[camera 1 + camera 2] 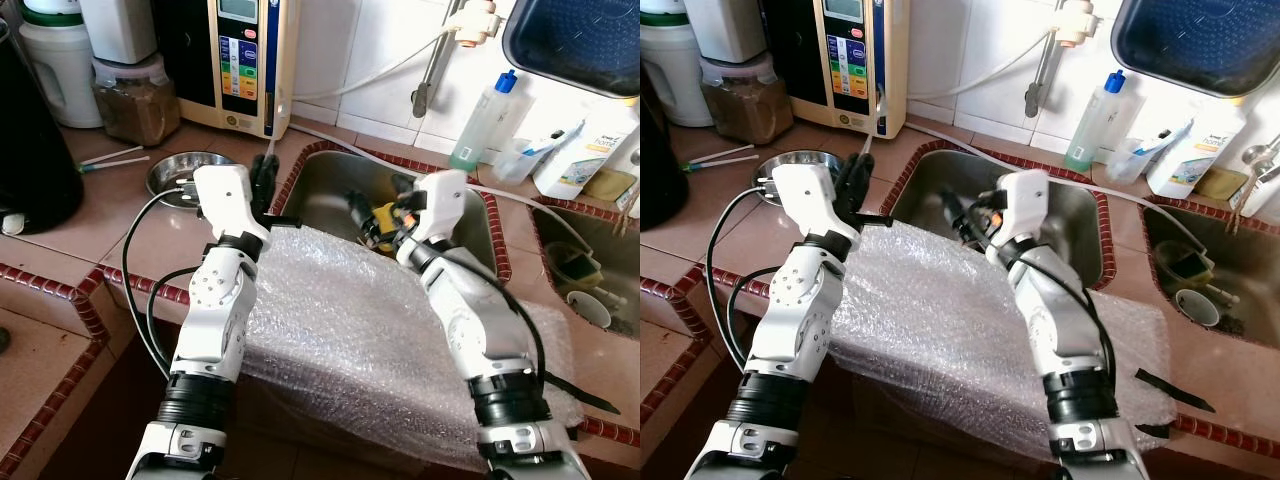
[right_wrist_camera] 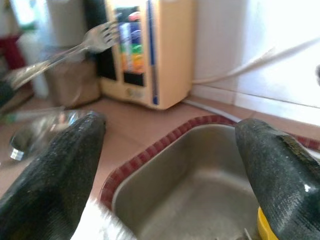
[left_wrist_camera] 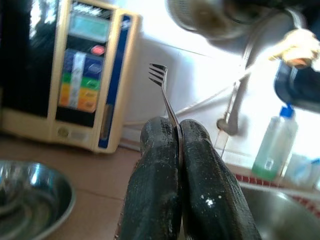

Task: Kitchen organization

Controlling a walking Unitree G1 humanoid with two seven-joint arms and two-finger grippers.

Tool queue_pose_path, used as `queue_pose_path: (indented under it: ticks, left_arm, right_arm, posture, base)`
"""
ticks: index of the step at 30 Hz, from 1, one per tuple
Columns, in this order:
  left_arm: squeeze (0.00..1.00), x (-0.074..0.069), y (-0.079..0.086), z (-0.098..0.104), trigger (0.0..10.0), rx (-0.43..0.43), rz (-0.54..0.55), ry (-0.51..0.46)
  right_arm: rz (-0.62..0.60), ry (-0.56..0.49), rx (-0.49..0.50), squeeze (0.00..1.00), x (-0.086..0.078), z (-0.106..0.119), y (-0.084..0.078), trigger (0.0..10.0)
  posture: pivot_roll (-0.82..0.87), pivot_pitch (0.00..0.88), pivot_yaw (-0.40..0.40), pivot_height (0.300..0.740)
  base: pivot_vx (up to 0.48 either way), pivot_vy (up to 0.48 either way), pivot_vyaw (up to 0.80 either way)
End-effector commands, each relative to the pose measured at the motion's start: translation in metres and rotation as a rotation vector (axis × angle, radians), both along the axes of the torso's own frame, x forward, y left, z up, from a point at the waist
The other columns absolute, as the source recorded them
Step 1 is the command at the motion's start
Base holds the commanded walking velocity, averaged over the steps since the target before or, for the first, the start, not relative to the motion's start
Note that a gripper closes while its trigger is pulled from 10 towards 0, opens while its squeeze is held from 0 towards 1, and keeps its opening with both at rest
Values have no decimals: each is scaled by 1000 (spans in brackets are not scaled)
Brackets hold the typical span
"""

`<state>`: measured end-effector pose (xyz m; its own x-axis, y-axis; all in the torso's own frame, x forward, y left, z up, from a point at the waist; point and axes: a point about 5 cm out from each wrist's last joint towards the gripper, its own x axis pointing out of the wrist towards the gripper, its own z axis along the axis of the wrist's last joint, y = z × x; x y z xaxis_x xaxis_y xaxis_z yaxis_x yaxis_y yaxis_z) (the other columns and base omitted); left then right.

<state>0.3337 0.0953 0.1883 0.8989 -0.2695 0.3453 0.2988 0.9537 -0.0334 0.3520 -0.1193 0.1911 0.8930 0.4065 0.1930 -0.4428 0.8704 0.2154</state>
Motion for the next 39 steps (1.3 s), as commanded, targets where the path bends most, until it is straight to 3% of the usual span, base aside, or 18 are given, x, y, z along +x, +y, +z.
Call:
queue_pose_path:
  ticks: [1, 6, 7, 10, 18, 28, 29, 30, 31, 39]
  left_arm:
    - [0, -3, -12, -2, 0, 69, -53, -28]
    - [0, -10, -30, -6, 0, 211, -145, -91]
    - [0, -10, -30, -6, 0, 211, -145, -91]
    - [0, -16, -41, -9, 0, 327, -210, -154]
    - [0, -24, -55, -14, 0, 421, -272, -220]
    - [0, -27, -60, -14, 0, 439, -289, -254]
    - [0, -27, -60, -11, 0, 426, -280, -270]
    - [0, -27, -60, -11, 0, 426, -280, -270]
    - [0, -28, -61, -10, 0, 423, -275, -280]
    - [0, -28, -62, -9, 0, 432, -276, -294]
  right_arm:
    - [-28, 26, 65, 0, 5, 5, -12, 10000]
    - [18, 102, 278, 0, 11, 11, -18, 10000]
    - [18, 102, 278, 0, 11, 11, -18, 10000]
    - [92, 138, 383, 0, 11, 15, -15, 10000]
    - [206, 176, 469, 0, 6, 19, -2, 10000]
    - [255, 190, 479, 0, 5, 22, 5, 10000]
    - [235, 199, 471, 0, 6, 20, 4, 4824]
    - [235, 199, 471, 0, 6, 20, 4, 4824]
    - [201, 203, 463, 0, 8, 18, 2, 0]
    - [49, 249, 442, 0, 16, 8, -11, 0]
  posture:
    - [68, 0, -106, 740]
    - [66, 0, -106, 740]
    - [66, 0, -106, 740]
    - [67, 0, -106, 740]
    - [73, 0, -112, 740]
    - [73, 0, -122, 740]
    - [68, 0, -123, 740]
    - [68, 0, -123, 740]
    - [72, 0, -125, 740]
    - [80, 0, -127, 740]
  base:
    - [0, 0, 0]
    - [0, 0, 0]
    - [0, 0, 0]
    - [0, 0, 0]
    - [0, 0, 0]
    - [0, 0, 0]
    - [0, 0, 0]
    - [0, 0, 0]
    - [0, 0, 0]
    - [0, 0, 0]
